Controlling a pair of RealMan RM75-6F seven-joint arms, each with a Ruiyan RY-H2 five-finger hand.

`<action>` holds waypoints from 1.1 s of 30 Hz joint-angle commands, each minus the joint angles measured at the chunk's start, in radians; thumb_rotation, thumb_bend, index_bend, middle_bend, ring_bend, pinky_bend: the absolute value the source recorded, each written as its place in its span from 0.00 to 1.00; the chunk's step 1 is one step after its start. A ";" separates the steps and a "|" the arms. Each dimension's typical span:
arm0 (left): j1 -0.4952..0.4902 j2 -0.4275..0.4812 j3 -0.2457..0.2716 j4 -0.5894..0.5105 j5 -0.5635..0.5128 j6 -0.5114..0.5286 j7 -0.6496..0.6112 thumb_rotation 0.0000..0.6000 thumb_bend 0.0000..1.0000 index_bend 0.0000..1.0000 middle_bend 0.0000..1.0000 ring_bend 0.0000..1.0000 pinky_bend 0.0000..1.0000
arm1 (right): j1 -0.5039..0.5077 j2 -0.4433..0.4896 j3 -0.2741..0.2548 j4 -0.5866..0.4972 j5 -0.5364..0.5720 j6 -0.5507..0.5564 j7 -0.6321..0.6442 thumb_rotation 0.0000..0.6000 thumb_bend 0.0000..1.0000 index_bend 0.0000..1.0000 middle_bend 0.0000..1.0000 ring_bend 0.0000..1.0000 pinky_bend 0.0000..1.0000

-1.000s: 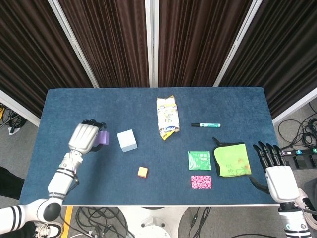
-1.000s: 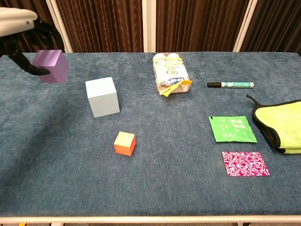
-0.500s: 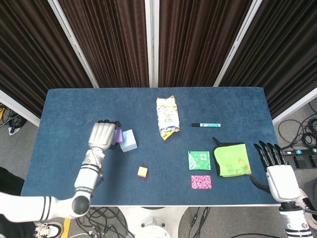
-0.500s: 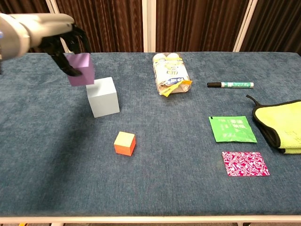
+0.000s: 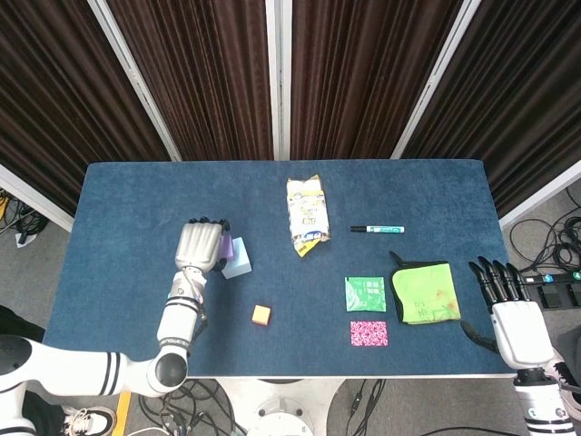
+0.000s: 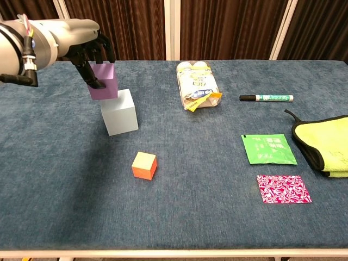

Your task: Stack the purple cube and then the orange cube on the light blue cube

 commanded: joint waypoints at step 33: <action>-0.052 -0.033 -0.016 0.083 -0.102 -0.058 -0.057 1.00 0.31 0.38 0.57 0.30 0.29 | 0.003 -0.004 0.009 -0.004 0.025 -0.005 -0.018 1.00 0.13 0.02 0.04 0.00 0.00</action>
